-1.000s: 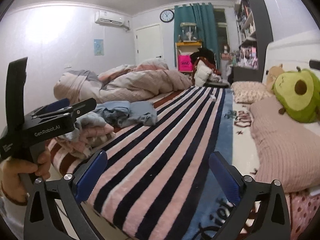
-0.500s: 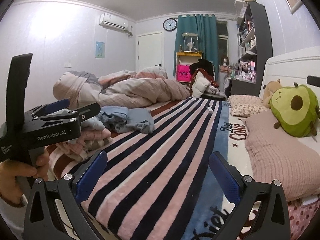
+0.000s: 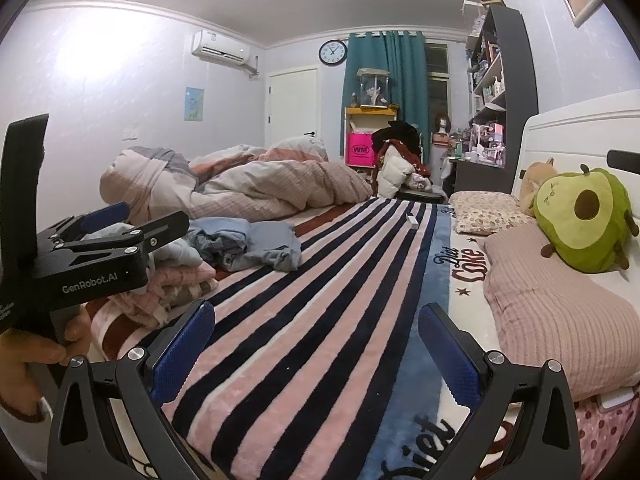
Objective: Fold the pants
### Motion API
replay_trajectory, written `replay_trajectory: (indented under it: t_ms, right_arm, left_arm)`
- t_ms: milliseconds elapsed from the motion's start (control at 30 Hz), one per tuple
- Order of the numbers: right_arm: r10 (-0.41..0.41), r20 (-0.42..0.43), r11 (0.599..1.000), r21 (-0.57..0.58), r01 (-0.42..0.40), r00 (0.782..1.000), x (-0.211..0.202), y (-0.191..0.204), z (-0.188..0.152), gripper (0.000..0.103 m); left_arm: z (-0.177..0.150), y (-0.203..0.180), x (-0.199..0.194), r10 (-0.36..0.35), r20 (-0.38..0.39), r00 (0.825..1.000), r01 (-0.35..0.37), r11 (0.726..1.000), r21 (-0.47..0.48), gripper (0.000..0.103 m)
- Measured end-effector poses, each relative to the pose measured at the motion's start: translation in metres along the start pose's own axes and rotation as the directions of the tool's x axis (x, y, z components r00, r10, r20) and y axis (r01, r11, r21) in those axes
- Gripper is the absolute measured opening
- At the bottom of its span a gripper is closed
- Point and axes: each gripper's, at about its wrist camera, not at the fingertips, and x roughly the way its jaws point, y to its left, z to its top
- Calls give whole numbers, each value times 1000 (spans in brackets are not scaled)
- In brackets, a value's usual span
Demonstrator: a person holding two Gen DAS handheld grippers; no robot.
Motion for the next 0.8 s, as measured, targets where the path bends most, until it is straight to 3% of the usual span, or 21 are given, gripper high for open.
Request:
replay_trajectory:
  t_ms: [800]
  right_arm:
    - [-23, -6, 999, 27, 23, 1000, -2, -9, 1, 102]
  left_arm:
    - [-3, -2, 2, -5, -1, 1000, 5, 1000, -1, 100]
